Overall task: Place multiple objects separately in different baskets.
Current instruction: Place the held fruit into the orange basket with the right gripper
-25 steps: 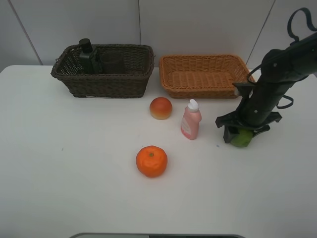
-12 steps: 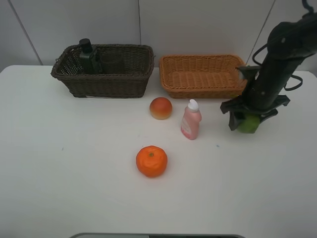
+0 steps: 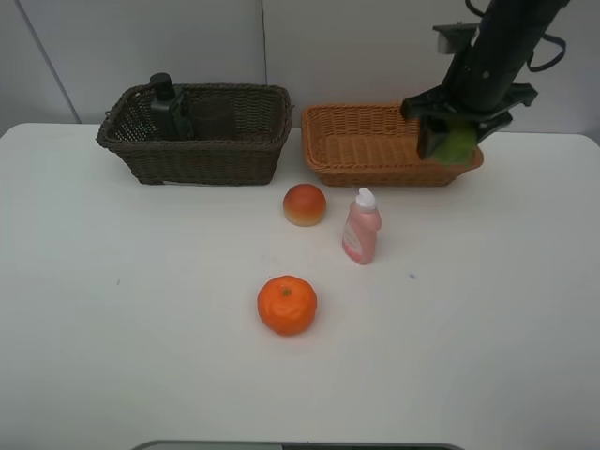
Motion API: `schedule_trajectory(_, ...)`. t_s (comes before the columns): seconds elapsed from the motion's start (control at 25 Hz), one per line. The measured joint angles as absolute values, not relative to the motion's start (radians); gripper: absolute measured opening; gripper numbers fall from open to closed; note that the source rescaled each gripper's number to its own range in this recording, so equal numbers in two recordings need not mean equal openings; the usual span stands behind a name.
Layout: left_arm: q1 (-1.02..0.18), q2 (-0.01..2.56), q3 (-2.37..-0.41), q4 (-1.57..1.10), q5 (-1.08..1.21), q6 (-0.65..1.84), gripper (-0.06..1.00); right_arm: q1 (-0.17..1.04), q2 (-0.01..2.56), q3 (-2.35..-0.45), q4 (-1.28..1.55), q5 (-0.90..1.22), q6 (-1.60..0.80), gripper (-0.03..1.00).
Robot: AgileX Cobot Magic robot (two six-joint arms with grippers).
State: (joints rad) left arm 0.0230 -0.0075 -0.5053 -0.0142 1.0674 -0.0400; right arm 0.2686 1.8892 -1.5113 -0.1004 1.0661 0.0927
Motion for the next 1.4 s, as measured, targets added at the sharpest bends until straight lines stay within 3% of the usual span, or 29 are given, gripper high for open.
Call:
schedule_trajectory(0.44, 0.023, -0.008, -0.505, -0.014, 1.067, -0.040, 1.00, 0.284, 2.136, -1.823, -0.137, 1.021, 0.093, 0.40)
schedule_trajectory(1.16, 0.023, -0.008, -0.505, -0.014, 1.067, -0.040, 1.00, 0.284, 2.293, -1.837, -0.141, 0.841, 0.139, 0.41)
schedule_trajectory(1.32, 0.023, -0.008, -0.505, -0.014, 1.067, -0.040, 1.00, 0.284, 2.293, -1.838, -0.146, 0.840, 0.142, 0.82)
schedule_trajectory(1.4, 0.023, -0.008, -0.505, -0.014, 1.067, -0.040, 1.00, 0.284, 2.293, -1.838, -0.147, 0.843, 0.142, 0.92)
